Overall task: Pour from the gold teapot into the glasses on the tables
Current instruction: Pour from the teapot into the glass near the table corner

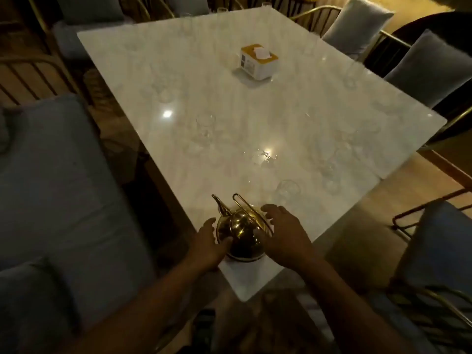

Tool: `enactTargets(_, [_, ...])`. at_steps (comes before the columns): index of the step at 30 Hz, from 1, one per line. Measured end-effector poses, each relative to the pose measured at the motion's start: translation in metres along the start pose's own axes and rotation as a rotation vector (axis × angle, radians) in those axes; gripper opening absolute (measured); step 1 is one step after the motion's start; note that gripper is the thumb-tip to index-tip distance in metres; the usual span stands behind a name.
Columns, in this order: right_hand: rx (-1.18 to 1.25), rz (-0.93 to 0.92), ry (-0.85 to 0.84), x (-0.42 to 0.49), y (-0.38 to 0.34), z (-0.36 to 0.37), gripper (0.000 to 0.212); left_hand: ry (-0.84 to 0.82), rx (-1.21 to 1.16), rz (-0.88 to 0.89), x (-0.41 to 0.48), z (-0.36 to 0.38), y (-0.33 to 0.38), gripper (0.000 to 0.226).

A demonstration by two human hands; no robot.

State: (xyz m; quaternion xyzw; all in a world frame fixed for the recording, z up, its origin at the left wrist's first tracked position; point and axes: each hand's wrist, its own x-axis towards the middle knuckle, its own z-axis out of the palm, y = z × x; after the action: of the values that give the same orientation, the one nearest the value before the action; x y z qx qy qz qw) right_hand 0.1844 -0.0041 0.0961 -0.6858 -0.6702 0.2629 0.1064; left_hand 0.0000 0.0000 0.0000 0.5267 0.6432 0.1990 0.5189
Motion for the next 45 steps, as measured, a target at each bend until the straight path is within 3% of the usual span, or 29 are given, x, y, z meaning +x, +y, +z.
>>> enactTargets(9, [0.054, -0.138, -0.156, 0.021, 0.018, -0.006, 0.037, 0.07, -0.217, -0.112, 0.009, 0.026, 0.007, 0.054])
enactTargets(12, [0.096, -0.216, -0.189, 0.031, 0.03, -0.001, 0.039, 0.155, -0.281, -0.175, 0.016, 0.036, 0.006, 0.051])
enactTargets(18, [0.152, -0.344, -0.284, 0.045, 0.044, -0.005, 0.034, 0.366, -0.664, -0.369, 0.01, 0.068, 0.018, 0.05])
enactTargets(24, [0.178, -0.403, -0.318, 0.048, 0.049, -0.007, 0.029, 0.505, -0.82, -0.413, 0.008, 0.087, 0.024, 0.051])
enactTargets(34, [0.148, -0.449, -0.341, 0.041, 0.054, -0.019, 0.022, 0.506, -0.889, -0.369, 0.003, 0.097, 0.013, 0.053])
enactTargets(39, [0.159, -0.445, -0.295, 0.027, 0.054, -0.037, 0.022, 0.482, -0.968, -0.35, -0.011, 0.107, 0.009, 0.073])
enactTargets(45, [0.156, -0.406, -0.25, 0.014, 0.058, -0.084, 0.023, 0.311, -1.013, -0.274, -0.027, 0.116, 0.015, 0.096])
